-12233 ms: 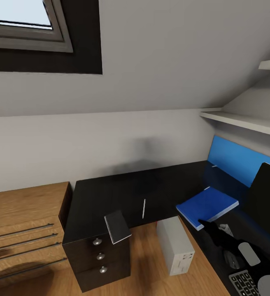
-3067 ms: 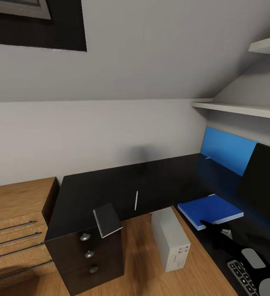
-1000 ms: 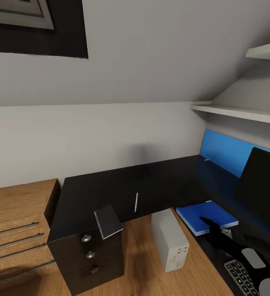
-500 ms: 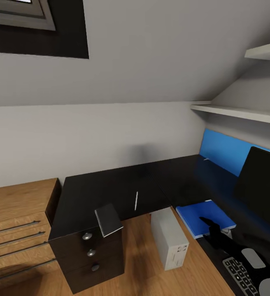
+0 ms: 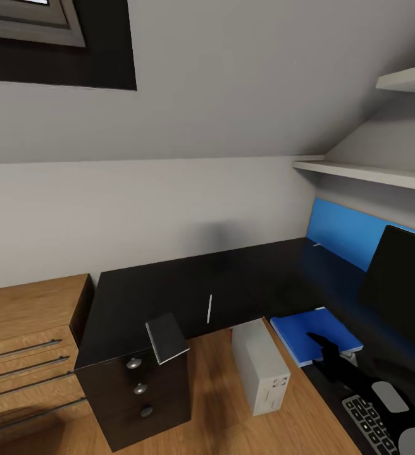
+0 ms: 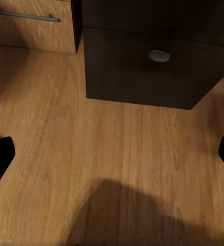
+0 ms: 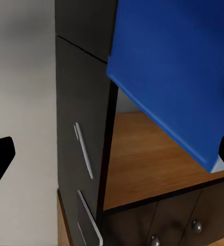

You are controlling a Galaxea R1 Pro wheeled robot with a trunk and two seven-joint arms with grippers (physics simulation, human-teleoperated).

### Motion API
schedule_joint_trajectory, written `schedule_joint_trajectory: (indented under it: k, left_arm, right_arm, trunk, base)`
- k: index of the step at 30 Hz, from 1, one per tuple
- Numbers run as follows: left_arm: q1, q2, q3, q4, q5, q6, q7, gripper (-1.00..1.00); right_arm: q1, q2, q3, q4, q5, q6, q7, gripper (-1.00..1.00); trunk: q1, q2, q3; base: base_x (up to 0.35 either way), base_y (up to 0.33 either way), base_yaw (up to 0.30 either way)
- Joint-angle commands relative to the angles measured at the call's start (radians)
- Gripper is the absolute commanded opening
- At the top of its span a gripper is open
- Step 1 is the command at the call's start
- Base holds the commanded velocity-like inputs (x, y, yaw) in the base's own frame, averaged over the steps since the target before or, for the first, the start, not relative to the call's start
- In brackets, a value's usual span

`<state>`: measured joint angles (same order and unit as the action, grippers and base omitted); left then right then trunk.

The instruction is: In the bedroom, organize the workspace by keeping the computer under the desk, ensuring the monitor is on the desk, placing the keyboard on the desk next to the monitor, placing the mouse on the desk next to the keyboard, moving the folder from the swivel chair onto the desk next to the mouse, stacking the notebook on top of the folder with the pen on top of the notebook, and positioning the swivel chair next to the desk.

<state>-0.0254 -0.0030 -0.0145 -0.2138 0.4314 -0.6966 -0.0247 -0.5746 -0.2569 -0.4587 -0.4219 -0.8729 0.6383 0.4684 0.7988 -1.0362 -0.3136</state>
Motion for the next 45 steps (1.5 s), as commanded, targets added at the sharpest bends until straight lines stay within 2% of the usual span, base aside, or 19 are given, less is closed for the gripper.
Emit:
schedule_joint_trajectory:
  k: [1,9,19,28,45]
  left_arm:
    - [-0.001,0.0,-0.002,0.001,0.006,-0.003,-0.003,1.0]
    - [-0.001,0.0,-0.002,0.001,0.006,-0.003,-0.003,1.0]
    - [-0.001,0.0,-0.002,0.001,0.006,-0.003,-0.003,1.0]
    - [-0.001,0.0,-0.002,0.001,0.005,-0.004,-0.004,1.0]
    - [-0.001,0.0,-0.002,0.001,0.006,-0.003,-0.003,1.0]
  right_arm:
    - [-0.001,0.0,-0.006,0.0,-0.001,0.008,0.004,1.0]
    - [-0.001,-0.001,-0.005,-0.001,0.0,0.008,0.021,1.0]
    - [-0.001,-0.001,-0.005,-0.002,0.0,0.008,0.027,1.0]
    - [-0.001,-0.001,-0.005,-0.002,0.001,0.008,0.027,1.0]
    - [-0.001,-0.001,-0.005,-0.003,0.002,0.009,0.027,1.0]
  trunk:
    - [0.0,-0.001,-0.001]
    - [0.0,-0.001,-0.001]
    - [0.0,-0.001,-0.001]
    - [0.0,-0.001,-0.001]
    - [-0.065,0.118,0.052]
  base:
    - [0.0,0.0,0.0]
    - [-0.021,0.0,0.0]
    - [-0.21,0.0,0.0]
    - [-0.056,0.0,0.0]
    - [-0.004,0.0,0.0]
